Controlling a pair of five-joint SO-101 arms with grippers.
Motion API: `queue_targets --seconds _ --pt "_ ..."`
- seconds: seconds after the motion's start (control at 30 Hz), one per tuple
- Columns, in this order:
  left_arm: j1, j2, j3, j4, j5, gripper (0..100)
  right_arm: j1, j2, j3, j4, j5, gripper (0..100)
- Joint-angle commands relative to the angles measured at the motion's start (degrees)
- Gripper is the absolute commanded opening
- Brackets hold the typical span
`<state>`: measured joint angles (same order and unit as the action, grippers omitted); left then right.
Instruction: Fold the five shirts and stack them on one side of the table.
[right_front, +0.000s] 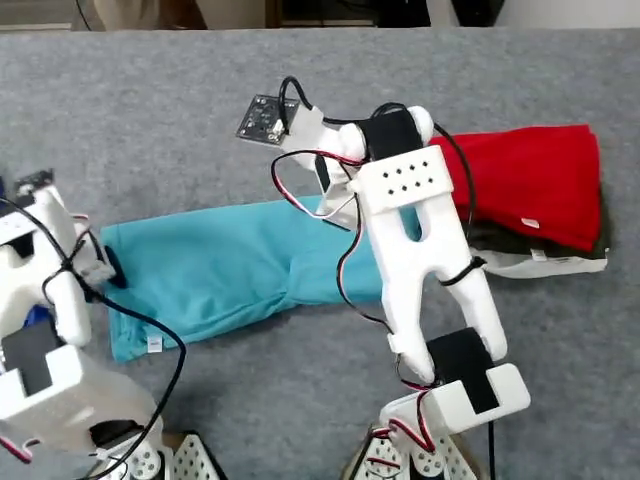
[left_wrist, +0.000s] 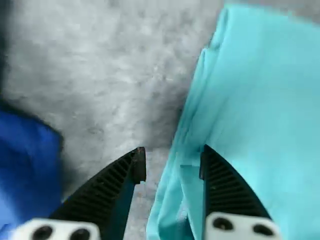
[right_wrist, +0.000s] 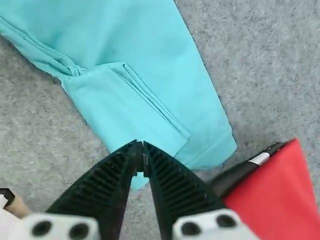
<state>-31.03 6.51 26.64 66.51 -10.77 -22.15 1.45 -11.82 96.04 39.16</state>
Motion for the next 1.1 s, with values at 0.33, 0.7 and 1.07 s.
queue_targets --seconds 0.33,0.7,1.07 --pt "5.10 10.86 -4.84 0.53 5.63 10 0.48 -2.95 -0.57 0.18 -1.14 0.5" --pt "4.66 10.95 -7.38 0.53 5.36 2 -2.24 -7.52 0.04 0.35 -6.42 0.5" --pt "9.76 -7.96 -21.89 22.24 5.54 2 7.34 -19.74 -0.40 -1.76 -9.58 0.5"
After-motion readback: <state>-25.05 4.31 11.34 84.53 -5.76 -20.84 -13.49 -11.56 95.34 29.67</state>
